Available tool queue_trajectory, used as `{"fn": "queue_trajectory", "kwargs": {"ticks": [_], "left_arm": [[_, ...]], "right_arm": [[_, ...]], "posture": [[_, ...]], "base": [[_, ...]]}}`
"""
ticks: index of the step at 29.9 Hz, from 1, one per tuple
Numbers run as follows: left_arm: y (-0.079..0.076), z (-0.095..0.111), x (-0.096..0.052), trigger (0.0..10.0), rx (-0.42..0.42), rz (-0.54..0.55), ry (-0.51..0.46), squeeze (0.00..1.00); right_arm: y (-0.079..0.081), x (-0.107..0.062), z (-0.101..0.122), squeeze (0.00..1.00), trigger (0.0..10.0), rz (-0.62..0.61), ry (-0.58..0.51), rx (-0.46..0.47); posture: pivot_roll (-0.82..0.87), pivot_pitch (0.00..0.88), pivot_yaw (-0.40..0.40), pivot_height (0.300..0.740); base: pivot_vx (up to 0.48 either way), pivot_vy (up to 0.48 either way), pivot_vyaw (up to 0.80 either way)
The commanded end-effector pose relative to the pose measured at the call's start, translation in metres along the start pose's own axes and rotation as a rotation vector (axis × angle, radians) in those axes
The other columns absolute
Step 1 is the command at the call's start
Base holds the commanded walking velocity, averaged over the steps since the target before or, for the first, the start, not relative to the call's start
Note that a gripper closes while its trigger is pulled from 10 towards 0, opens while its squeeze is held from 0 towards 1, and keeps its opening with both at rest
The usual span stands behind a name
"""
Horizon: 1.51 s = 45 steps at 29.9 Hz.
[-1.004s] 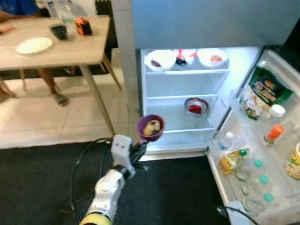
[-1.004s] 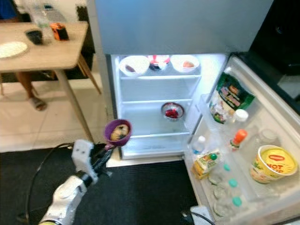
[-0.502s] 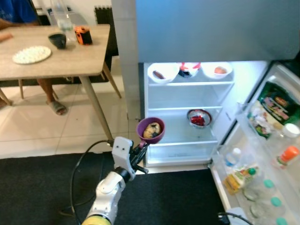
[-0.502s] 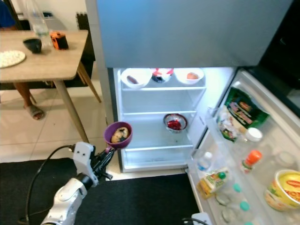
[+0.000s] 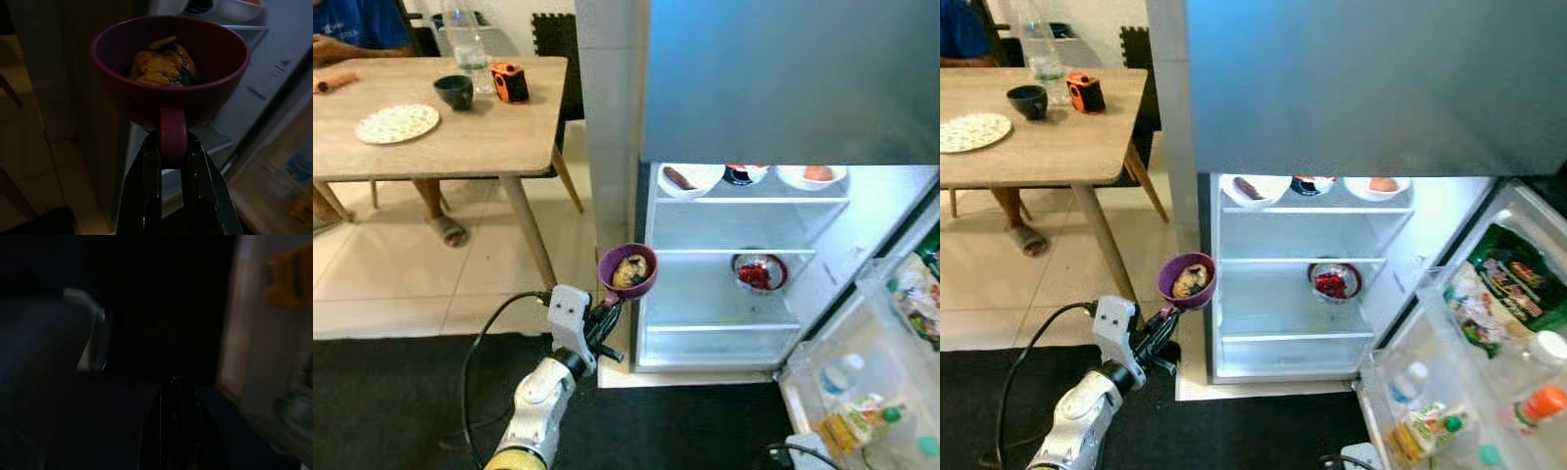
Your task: Restocking fridge
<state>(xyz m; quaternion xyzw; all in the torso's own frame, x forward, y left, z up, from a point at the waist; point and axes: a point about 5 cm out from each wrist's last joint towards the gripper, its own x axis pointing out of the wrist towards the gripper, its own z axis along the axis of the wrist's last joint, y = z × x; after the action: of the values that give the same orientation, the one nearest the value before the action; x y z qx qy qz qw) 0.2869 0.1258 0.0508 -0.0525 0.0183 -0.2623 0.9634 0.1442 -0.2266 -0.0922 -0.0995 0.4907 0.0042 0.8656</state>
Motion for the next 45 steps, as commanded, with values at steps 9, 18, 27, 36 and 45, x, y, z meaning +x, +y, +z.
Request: {"fn": "queue_trajectory", "kwargs": {"ticks": [9, 18, 27, 36, 45], "left_arm": [[-0.013, -0.004, 0.003, 10.0, -0.043, -0.080, 0.019, 0.00], [-0.020, -0.004, 0.003, 10.0, -0.060, -0.147, 0.026, 0.00], [-0.021, -0.005, 0.002, 10.0, -0.059, -0.160, 0.032, 0.00], [-0.022, -0.004, 0.003, 10.0, -0.062, -0.158, 0.027, 0.00], [-0.030, -0.005, 0.001, 10.0, -0.094, -0.235, 0.033, 0.00]], "right_arm": [[-0.005, -0.001, -0.002, 0.00, 10.0, -0.013, 0.006, 0.002], [-0.005, -0.001, -0.002, 0.00, 10.0, -0.012, 0.007, 0.003], [-0.005, -0.001, -0.003, 0.00, 10.0, -0.010, 0.010, 0.000], [-0.004, -0.001, -0.004, 0.00, 10.0, -0.008, 0.010, -0.006], [-0.005, -0.001, -0.003, 0.00, 10.0, -0.007, 0.010, -0.011]], "posture": [[-0.07, 0.102, 0.003, 0.740], [-0.07, 0.102, 0.003, 0.740], [-0.08, 0.102, 0.004, 0.740], [-0.08, 0.100, 0.006, 0.740], [-0.08, 0.096, 0.005, 0.740]], "base": [[0.099, 0.000, 0.00], [0.173, -0.298, 0.00], [0.279, -0.387, 0.00], [0.062, -0.071, 0.00], [0.000, -0.162, 0.00]]}}
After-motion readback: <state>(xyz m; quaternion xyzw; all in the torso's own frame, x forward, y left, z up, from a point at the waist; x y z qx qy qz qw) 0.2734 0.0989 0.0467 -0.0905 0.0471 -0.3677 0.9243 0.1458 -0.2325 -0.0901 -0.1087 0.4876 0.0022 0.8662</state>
